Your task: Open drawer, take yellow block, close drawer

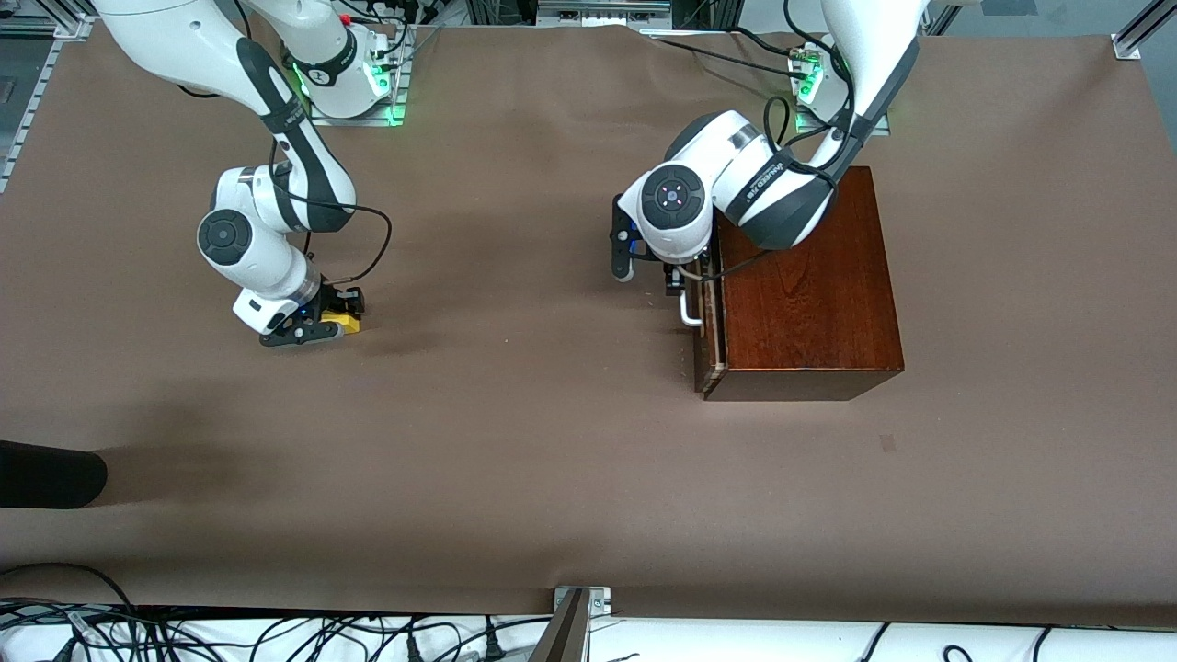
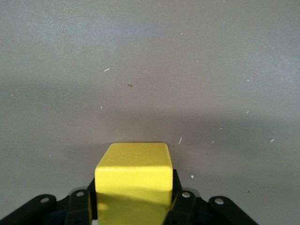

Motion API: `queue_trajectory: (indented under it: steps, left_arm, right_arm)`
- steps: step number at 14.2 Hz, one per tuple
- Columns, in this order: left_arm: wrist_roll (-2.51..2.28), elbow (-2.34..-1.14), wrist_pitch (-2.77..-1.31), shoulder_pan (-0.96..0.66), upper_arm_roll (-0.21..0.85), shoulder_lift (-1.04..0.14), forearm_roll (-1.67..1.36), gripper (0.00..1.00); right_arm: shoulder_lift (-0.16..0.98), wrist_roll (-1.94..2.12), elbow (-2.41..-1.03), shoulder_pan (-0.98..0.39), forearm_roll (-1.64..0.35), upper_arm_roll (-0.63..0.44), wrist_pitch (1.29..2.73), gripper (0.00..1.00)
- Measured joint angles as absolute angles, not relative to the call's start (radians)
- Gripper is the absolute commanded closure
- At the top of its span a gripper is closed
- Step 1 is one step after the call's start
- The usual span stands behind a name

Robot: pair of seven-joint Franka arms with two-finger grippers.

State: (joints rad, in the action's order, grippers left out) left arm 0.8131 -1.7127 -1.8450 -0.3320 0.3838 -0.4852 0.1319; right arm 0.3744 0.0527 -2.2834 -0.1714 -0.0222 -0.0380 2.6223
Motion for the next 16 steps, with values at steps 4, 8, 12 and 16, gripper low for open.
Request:
queue_trajectory:
  steps: [4,8,12,16]
  left_arm:
    - [0.813,-1.713,-1.833,-0.332,0.376,-0.479,0.138,0.0]
    - [0.814,-1.711,-1.824,-0.332,0.364,-0.474,0.137,0.0]
    - [0.806,-1.658,-1.824,-0.331,0.356,-0.448,0.09,0.0]
    - [0.781,-1.603,-1.773,-0.273,0.334,-0.317,0.02,0.0]
  right_arm:
    - [0.349,0.053,-2.267,-0.171,-0.022,-0.038,2.623,0.0]
    - [0.19,0.057,-2.161,-0.171,0.007,-0.037,2.362,0.0]
    - [0.035,0.057,-1.98,-0.171,0.05,-0.033,2.108,0.0]
    - [-0.007,0.054,-1.812,-0.171,0.05,-0.013,1.894,0.0]
